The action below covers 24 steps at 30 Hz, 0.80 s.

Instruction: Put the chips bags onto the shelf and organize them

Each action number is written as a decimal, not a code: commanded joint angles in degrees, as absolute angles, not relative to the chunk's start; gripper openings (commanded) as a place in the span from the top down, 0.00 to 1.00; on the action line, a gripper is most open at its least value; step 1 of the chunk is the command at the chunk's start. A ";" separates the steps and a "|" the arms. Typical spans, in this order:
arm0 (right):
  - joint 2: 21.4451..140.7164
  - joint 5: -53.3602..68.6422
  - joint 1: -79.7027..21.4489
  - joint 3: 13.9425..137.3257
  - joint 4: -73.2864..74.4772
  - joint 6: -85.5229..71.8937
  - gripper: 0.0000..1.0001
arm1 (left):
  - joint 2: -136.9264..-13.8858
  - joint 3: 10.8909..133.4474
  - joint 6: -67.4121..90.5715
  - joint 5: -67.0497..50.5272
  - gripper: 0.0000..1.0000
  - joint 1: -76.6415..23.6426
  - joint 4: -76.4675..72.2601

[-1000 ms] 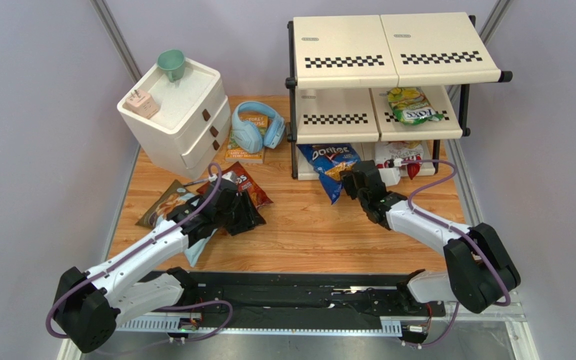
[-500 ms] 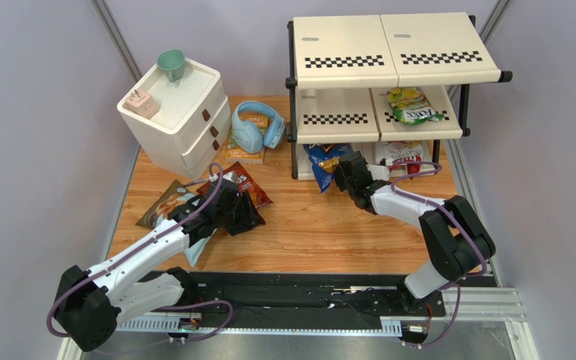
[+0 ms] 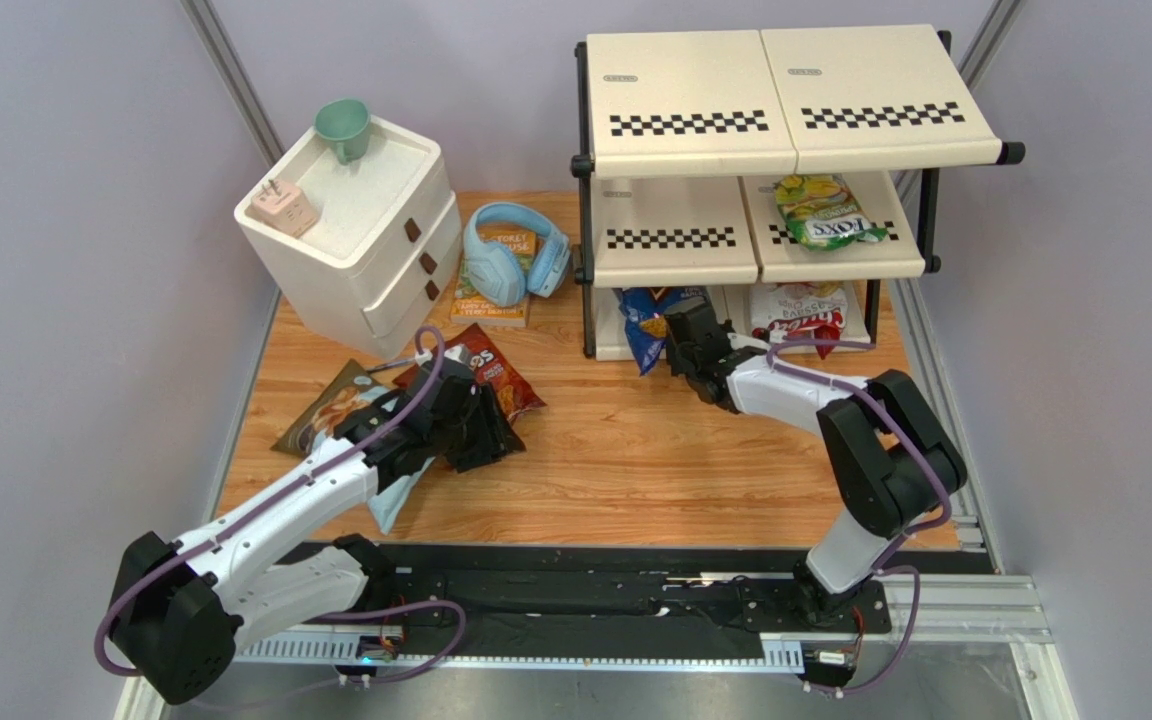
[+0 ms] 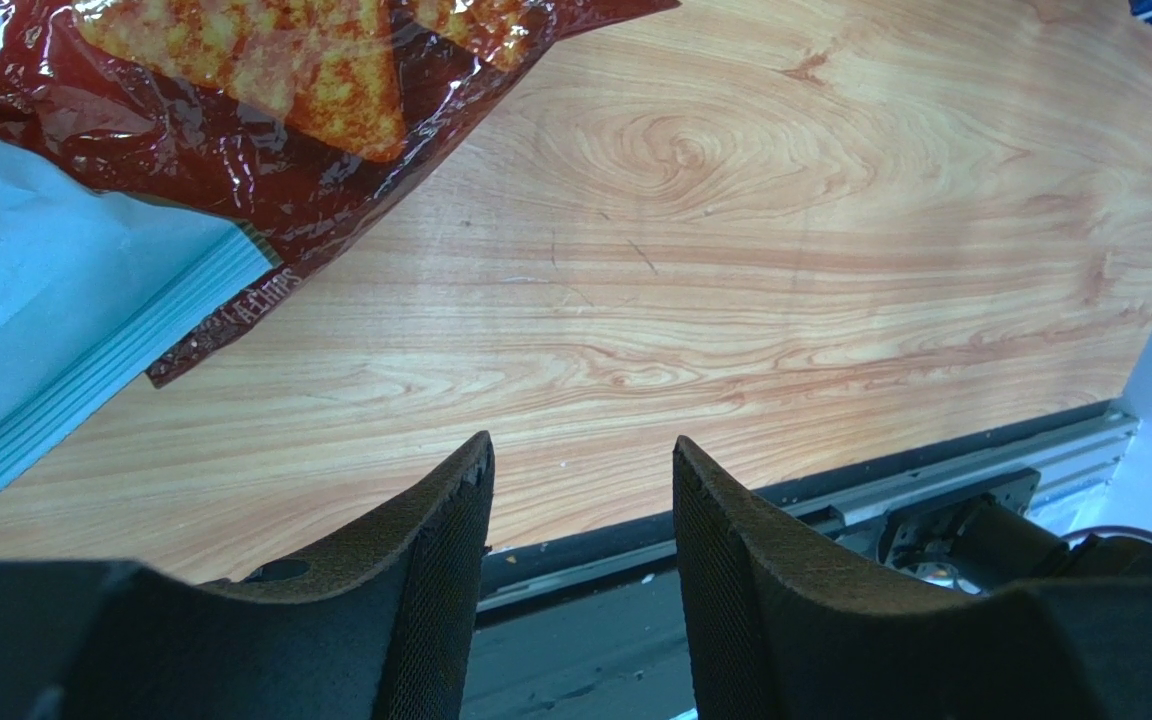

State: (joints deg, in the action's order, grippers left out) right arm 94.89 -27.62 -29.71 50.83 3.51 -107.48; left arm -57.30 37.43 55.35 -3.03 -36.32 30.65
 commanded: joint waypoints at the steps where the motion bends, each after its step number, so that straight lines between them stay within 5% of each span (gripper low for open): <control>1: 97.55 -32.34 -29.44 52.38 6.77 -113.55 1.00 | -56.60 38.76 54.32 -2.64 0.47 -36.04 31.82; 16: 104.50 -28.93 -28.56 61.52 6.50 -112.24 0.99 | -55.64 38.15 54.32 -2.90 0.47 -36.04 32.17; 17: 104.50 -28.57 -28.65 61.35 6.42 -112.24 0.96 | -55.37 38.14 54.23 -2.73 0.47 -36.12 32.34; 20: 103.28 -27.42 -28.57 58.03 4.23 -112.85 0.55 | -55.02 37.88 54.23 -2.55 0.47 -36.04 32.34; 24: 101.43 -24.62 -28.48 52.92 -4.11 -112.59 0.39 | -54.84 37.62 54.49 -2.81 0.47 -36.04 31.64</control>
